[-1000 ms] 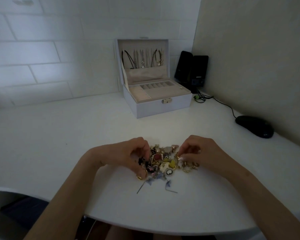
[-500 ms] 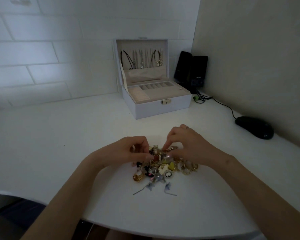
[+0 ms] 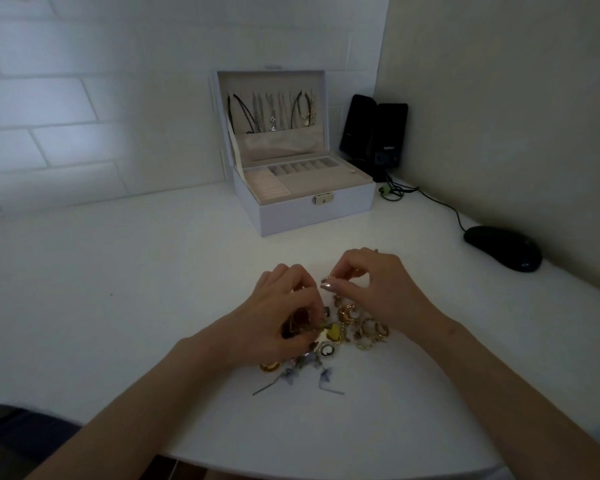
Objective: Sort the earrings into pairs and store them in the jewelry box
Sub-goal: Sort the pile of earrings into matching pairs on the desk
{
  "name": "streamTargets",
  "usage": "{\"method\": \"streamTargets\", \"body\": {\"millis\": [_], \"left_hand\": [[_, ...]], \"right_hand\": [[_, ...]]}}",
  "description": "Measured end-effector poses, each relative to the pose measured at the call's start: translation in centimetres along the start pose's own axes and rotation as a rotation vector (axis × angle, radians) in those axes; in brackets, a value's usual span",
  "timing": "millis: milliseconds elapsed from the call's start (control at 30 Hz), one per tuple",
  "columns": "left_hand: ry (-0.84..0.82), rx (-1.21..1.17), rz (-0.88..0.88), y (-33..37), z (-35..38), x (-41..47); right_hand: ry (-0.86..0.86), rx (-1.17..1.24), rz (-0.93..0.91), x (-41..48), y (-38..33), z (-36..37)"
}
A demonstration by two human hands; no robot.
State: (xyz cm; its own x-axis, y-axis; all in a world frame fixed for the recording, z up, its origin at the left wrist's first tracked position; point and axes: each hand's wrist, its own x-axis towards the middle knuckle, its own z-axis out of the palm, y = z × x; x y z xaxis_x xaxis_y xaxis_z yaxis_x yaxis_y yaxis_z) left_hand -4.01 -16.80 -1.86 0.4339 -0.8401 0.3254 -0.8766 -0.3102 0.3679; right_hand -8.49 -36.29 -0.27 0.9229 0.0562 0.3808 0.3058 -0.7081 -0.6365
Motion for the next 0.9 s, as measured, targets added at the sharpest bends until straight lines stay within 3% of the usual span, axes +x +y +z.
{"method": "streamTargets", "body": {"millis": [533, 900], "left_hand": [[-0.046, 0.118, 0.01, 0.0, 0.66, 0.0], [-0.032, 0.044, 0.026, 0.26, 0.53, 0.01]], "right_hand": [[0.039, 0.03, -0.006, -0.16, -0.43, 0.03], [0.05, 0.043, -0.016, -0.24, -0.52, 0.01]]}}
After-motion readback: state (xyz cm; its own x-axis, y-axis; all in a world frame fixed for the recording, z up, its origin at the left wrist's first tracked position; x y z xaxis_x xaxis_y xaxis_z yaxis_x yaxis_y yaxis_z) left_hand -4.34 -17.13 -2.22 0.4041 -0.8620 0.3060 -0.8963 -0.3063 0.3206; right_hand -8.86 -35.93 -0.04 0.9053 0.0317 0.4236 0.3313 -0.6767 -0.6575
